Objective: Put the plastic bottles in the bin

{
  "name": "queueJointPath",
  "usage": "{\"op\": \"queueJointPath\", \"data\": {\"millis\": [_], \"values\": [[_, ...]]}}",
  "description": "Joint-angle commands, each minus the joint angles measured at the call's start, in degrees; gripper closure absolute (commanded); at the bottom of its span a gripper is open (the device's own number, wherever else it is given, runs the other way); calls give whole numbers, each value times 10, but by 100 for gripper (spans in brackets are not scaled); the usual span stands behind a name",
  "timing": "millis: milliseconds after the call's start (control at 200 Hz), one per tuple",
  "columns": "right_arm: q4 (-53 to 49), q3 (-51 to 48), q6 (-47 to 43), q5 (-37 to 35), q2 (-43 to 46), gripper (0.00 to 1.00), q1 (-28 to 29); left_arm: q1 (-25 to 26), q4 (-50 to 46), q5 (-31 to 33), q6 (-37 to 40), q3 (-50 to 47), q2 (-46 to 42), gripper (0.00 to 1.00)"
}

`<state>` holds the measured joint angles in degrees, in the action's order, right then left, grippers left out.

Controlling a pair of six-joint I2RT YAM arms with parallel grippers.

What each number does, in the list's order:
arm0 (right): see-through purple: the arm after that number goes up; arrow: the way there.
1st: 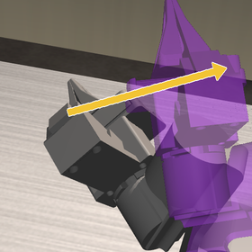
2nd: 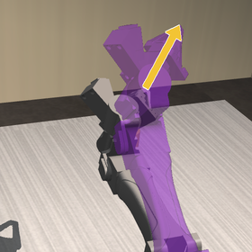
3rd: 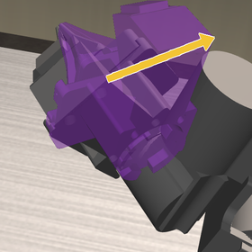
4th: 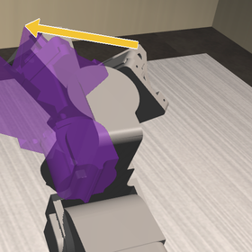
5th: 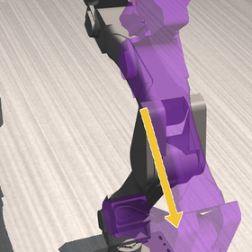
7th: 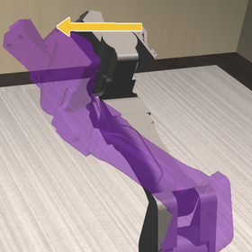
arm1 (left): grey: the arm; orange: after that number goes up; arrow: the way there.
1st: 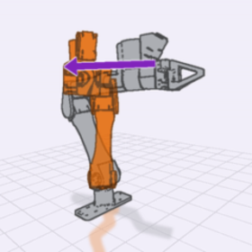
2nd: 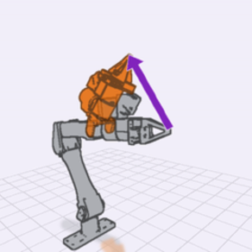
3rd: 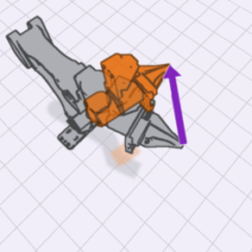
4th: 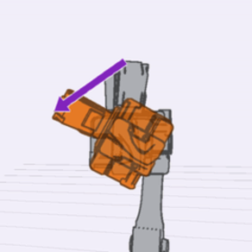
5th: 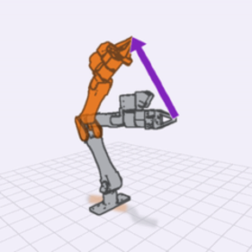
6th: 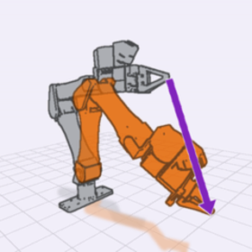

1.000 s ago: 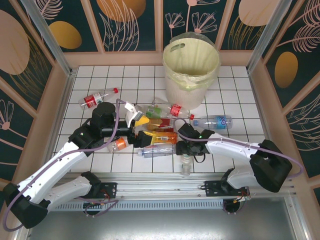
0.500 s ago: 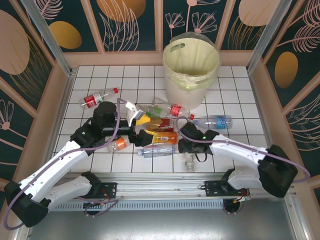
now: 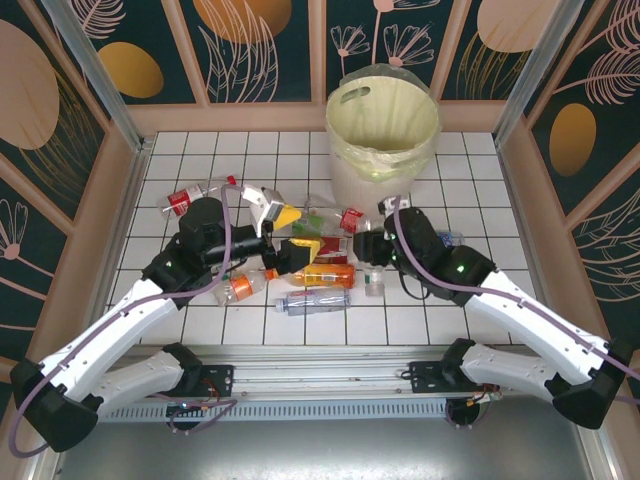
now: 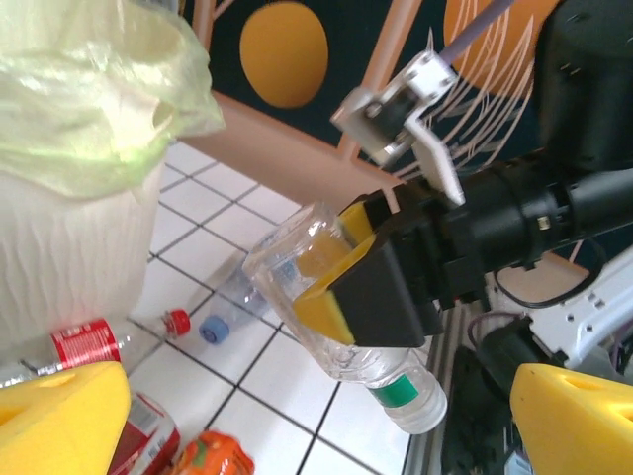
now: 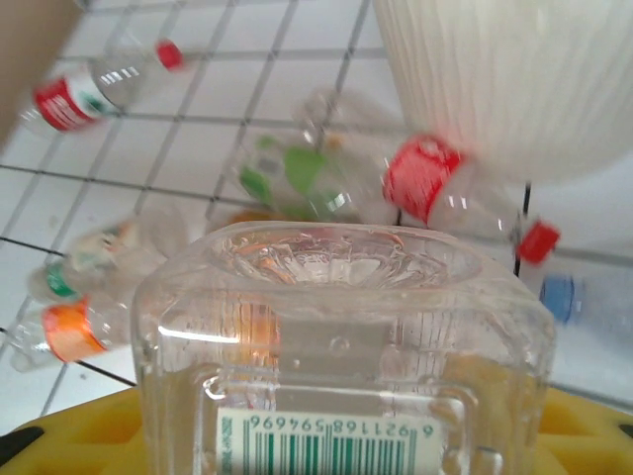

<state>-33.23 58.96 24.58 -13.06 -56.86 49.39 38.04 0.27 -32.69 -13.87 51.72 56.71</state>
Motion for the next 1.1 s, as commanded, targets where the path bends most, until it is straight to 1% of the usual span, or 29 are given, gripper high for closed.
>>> {"op": "queueJointPath", "data": {"millis": [0,90,230,340,540,671,706,741,856,1096], "values": [[13,65,-71,-27,-7,43,-2,1,47,7,-8,36,21,1],[23,107,-103,-41,-23,43,-7,2,36,7,6,60,39,1],[54,166,-149,-47,-51,43,-28,2,60,7,3,59,41,2],[87,211,-179,-42,-73,43,-57,1,56,20,15,52,39,1],[131,294,-225,-11,-128,43,-123,2,53,20,15,50,35,2],[163,337,-237,10,-171,43,-175,2,52,18,14,47,31,1],[167,350,-237,15,-185,43,-177,2,51,19,14,46,31,1],[171,363,-237,16,-199,43,-199,2,49,20,16,45,31,1],[180,405,-240,16,-246,43,-229,2,47,19,16,43,31,2],[163,491,-240,-14,-348,45,-281,2,40,20,22,44,41,1]]}}
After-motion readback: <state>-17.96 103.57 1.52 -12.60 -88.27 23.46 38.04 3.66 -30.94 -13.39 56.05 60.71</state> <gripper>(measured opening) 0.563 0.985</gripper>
